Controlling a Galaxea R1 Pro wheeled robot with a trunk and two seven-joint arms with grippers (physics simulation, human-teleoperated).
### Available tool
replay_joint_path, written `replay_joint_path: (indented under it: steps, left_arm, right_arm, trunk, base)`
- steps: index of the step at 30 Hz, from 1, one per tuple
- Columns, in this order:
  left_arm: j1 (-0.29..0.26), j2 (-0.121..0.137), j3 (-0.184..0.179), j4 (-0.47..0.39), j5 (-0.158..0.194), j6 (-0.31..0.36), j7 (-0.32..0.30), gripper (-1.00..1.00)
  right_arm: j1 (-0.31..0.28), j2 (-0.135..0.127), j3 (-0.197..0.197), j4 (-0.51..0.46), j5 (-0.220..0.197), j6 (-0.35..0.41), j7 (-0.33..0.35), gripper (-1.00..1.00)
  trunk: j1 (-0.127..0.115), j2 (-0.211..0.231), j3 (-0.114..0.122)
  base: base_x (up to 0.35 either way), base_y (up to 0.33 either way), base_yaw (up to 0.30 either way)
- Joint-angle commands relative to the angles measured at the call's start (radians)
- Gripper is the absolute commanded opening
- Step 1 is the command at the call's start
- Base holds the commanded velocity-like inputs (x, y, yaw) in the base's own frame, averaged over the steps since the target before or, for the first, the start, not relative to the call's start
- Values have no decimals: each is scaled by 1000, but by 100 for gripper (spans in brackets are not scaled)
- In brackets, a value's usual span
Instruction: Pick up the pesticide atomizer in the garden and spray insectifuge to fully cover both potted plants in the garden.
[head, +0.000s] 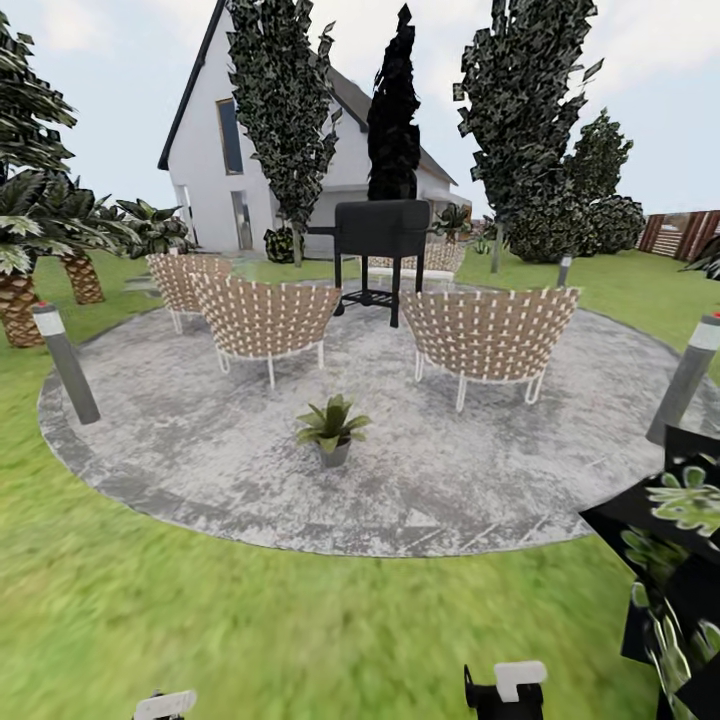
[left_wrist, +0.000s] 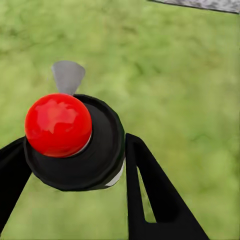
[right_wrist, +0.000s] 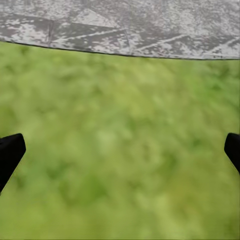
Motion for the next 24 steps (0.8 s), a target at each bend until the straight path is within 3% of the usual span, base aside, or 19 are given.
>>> replay_joint_path:
  steps: [1,24]
  left_arm:
    - [-1,0,-8,1,11,-3,-3,-100]
    - [-1,0,-8,1,12,-4,-3,-100]
  right_arm:
    - [-1,0,-2,1,11,-1,-8,100]
    - [-1,-1,-4,1,9,-1,-10,100]
  trunk:
    - [0,0,-1]
    - [0,0,-1]
  base:
    - [338,0,0]
    - [338,7,0]
